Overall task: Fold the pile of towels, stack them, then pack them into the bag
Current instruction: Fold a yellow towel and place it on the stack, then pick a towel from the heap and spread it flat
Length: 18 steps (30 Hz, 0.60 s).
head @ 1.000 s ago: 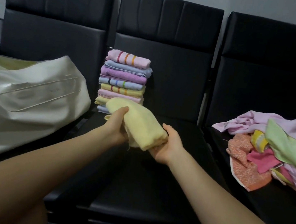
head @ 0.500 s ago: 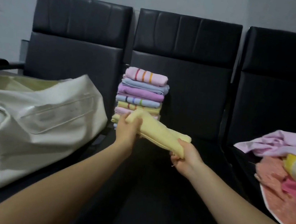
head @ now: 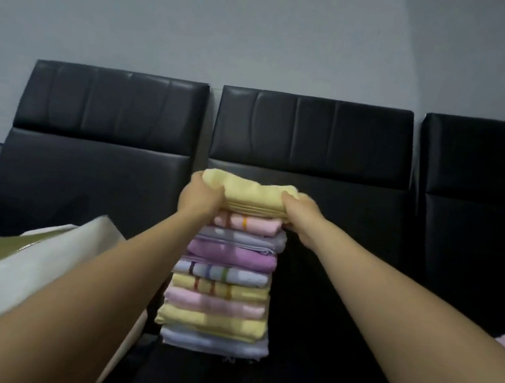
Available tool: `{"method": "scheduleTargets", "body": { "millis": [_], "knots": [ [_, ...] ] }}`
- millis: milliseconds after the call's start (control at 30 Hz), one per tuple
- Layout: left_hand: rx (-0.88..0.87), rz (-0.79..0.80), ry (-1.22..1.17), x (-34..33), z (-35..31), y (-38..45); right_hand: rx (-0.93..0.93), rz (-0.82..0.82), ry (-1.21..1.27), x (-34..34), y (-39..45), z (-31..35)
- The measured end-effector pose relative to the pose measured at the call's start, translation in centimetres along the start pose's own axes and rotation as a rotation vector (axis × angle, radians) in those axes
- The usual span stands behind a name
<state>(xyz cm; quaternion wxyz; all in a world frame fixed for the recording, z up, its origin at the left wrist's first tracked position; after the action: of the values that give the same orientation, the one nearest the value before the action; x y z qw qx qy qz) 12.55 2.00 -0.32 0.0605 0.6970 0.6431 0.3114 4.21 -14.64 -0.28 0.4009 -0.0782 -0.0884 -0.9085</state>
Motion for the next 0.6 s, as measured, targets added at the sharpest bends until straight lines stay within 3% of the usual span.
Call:
{"method": "scheduleTargets", "body": {
  "millis": [67, 100, 200, 300, 433, 600],
  "knots": [
    [0.08, 0.067, 0.294, -0.7, 2.0, 0.3, -0.114, 0.107, -0.174, -1.0, 0.6, -2.3],
    [0.109, 0.065, 0.323, -1.0, 2.6, 0.0, -0.143, 0.114, -0.192, -1.0, 0.3, -3.4],
    [0.059, -0.065, 0.255, -1.0, 2.4, -3.8, -0.108, 0.059, -0.1, 1.2, -2.9, -6.6],
    [-0.055, -0.143, 0.199, -1.5, 1.4, -10.2, -0.188, 0.069, -0.057, 5.6, -9.1, -10.3],
    [-0.055, 0.246, -0.049, -6.0, -1.3, -19.5, -0.209, 0.006, -0.146, 14.0, -16.1, -15.3],
    [0.141, 0.613, -0.354, -14.2, -7.8, -28.5, -0.133, -0.345, -0.281, 26.8, -21.6, -18.0]
  ]
}}
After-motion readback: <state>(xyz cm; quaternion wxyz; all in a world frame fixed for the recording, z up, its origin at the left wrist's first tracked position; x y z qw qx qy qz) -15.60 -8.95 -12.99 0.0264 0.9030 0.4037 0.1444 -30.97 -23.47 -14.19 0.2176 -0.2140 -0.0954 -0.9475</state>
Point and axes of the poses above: each hand's wrist, its own y-axis towards the middle knuckle, its own x-axis out of the back of the hand, z = x × y, the point moved 2 cm from there along y, towards the middle knuckle, and after that the axes turned 7 degrees about -x, right-handed, at the moved point
